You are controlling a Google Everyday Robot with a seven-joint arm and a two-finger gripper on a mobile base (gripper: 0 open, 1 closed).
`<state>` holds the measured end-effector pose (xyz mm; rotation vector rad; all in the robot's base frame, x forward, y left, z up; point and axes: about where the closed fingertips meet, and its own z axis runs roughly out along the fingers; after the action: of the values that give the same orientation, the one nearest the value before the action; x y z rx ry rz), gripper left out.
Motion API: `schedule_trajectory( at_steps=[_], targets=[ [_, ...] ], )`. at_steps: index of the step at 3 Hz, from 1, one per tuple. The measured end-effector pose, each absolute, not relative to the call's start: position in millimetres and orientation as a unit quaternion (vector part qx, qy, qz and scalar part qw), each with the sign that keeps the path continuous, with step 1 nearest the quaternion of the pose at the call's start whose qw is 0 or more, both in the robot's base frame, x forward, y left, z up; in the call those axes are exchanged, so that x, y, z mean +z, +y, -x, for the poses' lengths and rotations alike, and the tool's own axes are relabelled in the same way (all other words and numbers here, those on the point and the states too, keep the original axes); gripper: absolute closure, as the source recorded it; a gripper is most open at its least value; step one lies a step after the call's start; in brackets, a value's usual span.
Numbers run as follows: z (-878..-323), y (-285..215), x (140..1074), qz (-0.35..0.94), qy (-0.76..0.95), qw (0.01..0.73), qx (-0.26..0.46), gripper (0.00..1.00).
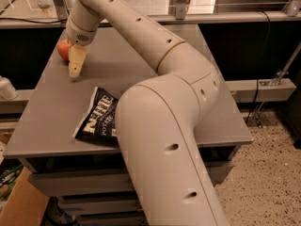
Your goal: Move apple near rxbar chocolate
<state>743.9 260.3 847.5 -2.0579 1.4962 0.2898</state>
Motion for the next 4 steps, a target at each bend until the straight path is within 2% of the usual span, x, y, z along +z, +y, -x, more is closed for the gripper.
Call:
schedule_trajectory(
  at_steps=[1,4],
  targets=[
    [-747,260,843,0.772,0.559,0.280,0.111,0.17],
    [-745,226,851,0.768,0.570,0.274,0.101,0.87]
  ],
)
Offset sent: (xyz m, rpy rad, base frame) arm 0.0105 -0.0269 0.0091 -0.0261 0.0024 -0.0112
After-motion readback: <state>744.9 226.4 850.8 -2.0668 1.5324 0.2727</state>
